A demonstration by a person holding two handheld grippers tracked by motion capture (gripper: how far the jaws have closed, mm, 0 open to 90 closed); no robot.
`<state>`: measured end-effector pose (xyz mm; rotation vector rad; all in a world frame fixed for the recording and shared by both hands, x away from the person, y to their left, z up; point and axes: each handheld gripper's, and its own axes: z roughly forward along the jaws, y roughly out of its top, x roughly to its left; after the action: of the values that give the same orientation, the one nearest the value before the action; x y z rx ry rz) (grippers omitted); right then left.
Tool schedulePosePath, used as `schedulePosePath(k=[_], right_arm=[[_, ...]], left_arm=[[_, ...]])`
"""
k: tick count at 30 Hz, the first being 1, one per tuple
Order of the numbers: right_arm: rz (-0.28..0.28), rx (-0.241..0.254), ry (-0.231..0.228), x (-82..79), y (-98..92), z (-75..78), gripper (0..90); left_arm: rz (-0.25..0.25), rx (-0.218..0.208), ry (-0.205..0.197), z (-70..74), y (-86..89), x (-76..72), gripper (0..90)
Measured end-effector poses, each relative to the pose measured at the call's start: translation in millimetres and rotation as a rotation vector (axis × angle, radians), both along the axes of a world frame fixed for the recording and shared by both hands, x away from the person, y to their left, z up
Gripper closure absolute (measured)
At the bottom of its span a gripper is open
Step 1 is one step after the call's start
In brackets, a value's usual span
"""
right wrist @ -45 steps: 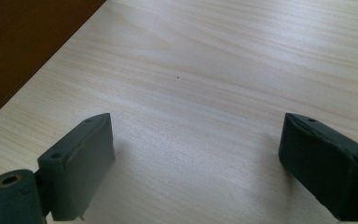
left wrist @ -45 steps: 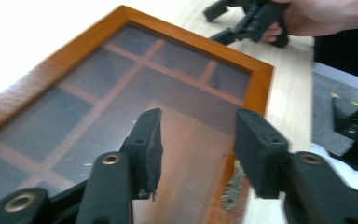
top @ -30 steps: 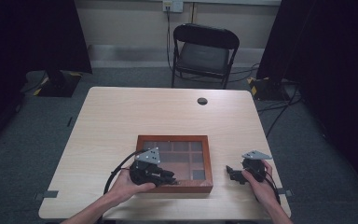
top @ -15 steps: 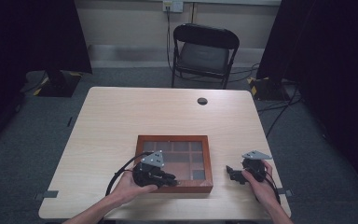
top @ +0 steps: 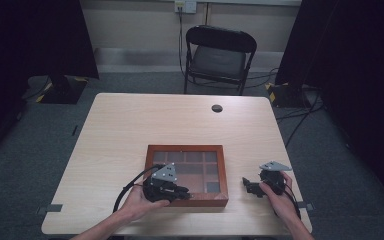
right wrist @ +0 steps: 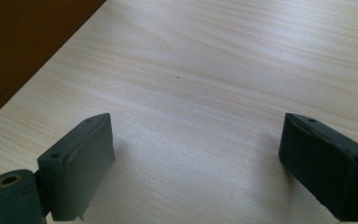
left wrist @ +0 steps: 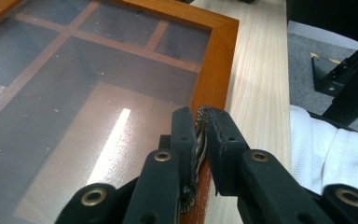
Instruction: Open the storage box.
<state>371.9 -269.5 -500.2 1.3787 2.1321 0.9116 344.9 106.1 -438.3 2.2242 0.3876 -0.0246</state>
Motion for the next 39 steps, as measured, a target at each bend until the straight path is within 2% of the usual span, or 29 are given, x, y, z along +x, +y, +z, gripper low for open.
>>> schedulePosePath(k=[8,13,15,19,26,31,39], right_arm=[[0.0,0.0,0.0,0.0,0.0,0.0,9.6],[0.0,0.0,0.0,0.1,0.0,0.0,9.7],[0.0,0.0,0.0,0.0,0.0,0.0,9.7],[-0.001,0.001,0.0,0.0,0.1,0.0,9.7],[-0.001,0.001,0.0,0.0,0.1,0.0,9.6],[-0.001,0.001,-0.001,0.1,0.1,0.0,9.6],[-0.001,0.002,0.0,0.1,0.1,0.0,9.5]], left_arm=[[-0.007,-0.006,0.018,0.2,1.0,1.9,81.5],[0.004,-0.025,0.041,2.6,3.6,2.8,81.4],[0.004,-0.013,0.041,4.1,4.9,2.8,81.3],[0.003,-0.035,0.048,5.2,5.9,3.7,81.4],[0.013,-0.041,0.064,12.6,7.3,5.0,81.2],[0.012,-0.063,0.071,18.8,8.9,7.3,81.2],[0.021,-0.059,0.079,27.4,9.5,8.9,81.1]])
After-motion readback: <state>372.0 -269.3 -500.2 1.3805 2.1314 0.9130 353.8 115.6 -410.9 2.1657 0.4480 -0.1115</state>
